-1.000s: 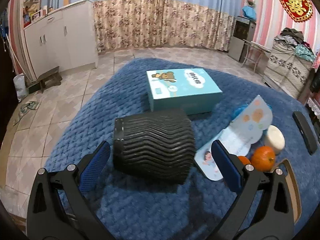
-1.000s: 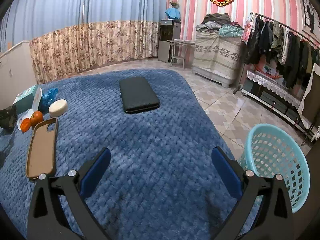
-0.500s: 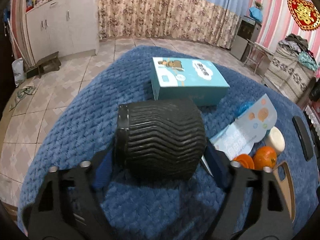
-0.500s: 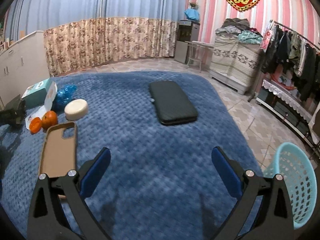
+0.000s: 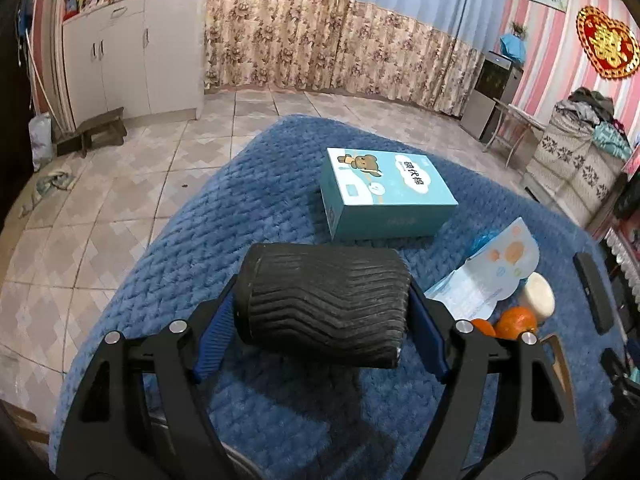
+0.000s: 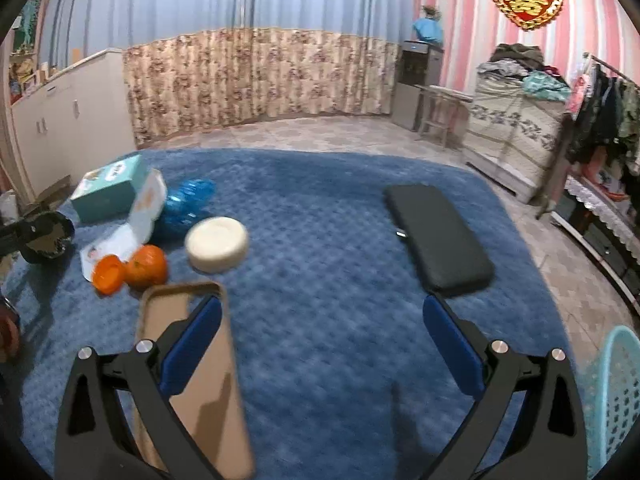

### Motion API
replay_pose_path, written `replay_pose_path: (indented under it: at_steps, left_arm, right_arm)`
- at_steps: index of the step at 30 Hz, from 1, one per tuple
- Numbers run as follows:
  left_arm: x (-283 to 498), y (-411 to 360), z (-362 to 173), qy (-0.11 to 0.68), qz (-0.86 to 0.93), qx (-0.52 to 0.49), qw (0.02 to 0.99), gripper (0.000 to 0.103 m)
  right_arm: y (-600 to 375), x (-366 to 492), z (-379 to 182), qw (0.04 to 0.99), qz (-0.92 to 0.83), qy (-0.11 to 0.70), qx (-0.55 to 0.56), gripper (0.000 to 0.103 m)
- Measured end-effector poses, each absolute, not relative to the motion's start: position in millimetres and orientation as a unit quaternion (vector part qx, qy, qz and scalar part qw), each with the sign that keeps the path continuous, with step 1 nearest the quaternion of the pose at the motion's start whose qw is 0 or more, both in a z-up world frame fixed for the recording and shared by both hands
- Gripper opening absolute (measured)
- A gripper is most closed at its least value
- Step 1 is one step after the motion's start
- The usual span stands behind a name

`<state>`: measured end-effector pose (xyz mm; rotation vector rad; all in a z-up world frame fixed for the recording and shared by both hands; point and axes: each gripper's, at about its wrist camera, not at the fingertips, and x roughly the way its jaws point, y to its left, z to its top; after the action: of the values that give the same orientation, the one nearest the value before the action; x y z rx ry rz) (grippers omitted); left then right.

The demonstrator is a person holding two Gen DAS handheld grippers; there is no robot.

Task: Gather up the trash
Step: 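Grasp the black ribbed cylinder with the left tool while the right tool grasps the white round soap, then carry the cylinder and soap over the blue basket with both tools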

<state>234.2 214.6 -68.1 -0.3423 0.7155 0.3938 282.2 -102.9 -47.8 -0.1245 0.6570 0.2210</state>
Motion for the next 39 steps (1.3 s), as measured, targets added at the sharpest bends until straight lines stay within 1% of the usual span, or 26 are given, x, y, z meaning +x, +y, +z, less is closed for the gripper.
replay_pose_path:
  at_steps: [5,17,19,21,22,24,28,30,33,39]
  left_arm:
    - [232.0,214.6,-61.3,0.343,0.172,-0.161,0.909,0.075]
    - [235.1,216.5,-45.4,0.326,0.150,-0.161,0.919,0.075]
    - [237.2,215.6,-46.4,0.329,0.147,-0.162,0.919,0.075]
    - [238.0,214.3,-47.6,0.330,0.146,-0.164,0.918,0.075]
    - [237.8,215.3,-48.4,0.330,0.146,-0.165,0.918,0.075]
    - [238.2,214.5,-48.4,0.332,0.145,-0.169,0.917,0.075]
    - [241.4,208.2,-46.8,0.335,0.145,-0.160,0.917,0.075]
    - [242.6,203.6,-45.6,0.337,0.145,-0.155,0.917,0.075]
    - [242.1,192.1,-40.0,0.336,0.140,-0.140,0.921,0.075]
    - [241.6,155.7,-23.5,0.317,0.117,-0.117,0.934,0.075]
  right_arm:
    - [-73.0,296.7,-46.6,0.935,0.136,0.321,-0.062,0.098]
    - [-18.5,352.3,-72.3,0.903,0.172,0.387,-0.070,0.097]
    - [-7.2,359.9,-77.8,0.896,0.177,0.399,-0.081,0.094]
    - [3.2,365.4,-85.9,0.886,0.182,0.416,-0.098,0.079]
    - [4.3,366.9,-88.2,0.883,0.183,0.421,-0.097,0.076]
    - [-0.7,368.3,-89.4,0.880,0.191,0.427,-0.081,0.061]
    - [-13.3,363.3,-86.8,0.886,0.195,0.416,-0.056,0.061]
    - [-21.3,356.9,-81.1,0.896,0.190,0.398,-0.049,0.061]
    - [-38.4,346.5,-63.3,0.912,0.178,0.369,-0.037,0.061]
    - [-102.3,314.2,-23.8,0.934,0.142,0.327,-0.012,0.061]
